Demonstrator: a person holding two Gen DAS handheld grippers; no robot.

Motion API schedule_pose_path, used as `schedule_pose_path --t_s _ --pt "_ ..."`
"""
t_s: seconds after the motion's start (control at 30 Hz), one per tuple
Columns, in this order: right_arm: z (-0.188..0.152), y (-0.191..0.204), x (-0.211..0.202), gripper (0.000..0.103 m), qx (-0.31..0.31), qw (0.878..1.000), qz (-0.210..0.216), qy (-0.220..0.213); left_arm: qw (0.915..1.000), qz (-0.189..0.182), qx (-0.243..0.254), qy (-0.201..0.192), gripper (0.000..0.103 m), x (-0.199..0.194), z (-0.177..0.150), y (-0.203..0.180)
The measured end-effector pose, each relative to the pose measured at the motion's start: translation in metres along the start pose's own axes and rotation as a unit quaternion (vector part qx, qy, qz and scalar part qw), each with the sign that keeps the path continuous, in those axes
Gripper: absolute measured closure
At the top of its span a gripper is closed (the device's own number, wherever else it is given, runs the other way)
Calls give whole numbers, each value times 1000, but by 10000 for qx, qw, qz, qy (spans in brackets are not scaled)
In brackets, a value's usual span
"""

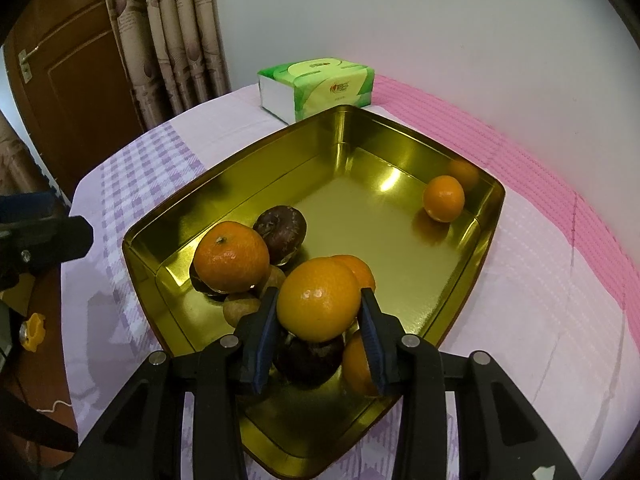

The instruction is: Organize fruits

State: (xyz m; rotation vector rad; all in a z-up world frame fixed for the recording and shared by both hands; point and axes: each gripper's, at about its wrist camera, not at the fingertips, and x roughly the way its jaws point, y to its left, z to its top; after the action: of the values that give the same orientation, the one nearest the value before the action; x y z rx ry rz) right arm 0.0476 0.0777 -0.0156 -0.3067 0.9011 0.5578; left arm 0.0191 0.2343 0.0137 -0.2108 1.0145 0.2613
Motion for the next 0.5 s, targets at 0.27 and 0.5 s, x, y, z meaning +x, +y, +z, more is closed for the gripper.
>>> schedule_pose_path --t_s 0.27,0.5 --pt "-1 -2 -9 52 76 9999 -95 -65 10000 21 88 36 12 6 -3 -4" --pt "-3 -3 -37 28 147 9988 -325 -326 9999 23 167 -5 12 3 -4 -7"
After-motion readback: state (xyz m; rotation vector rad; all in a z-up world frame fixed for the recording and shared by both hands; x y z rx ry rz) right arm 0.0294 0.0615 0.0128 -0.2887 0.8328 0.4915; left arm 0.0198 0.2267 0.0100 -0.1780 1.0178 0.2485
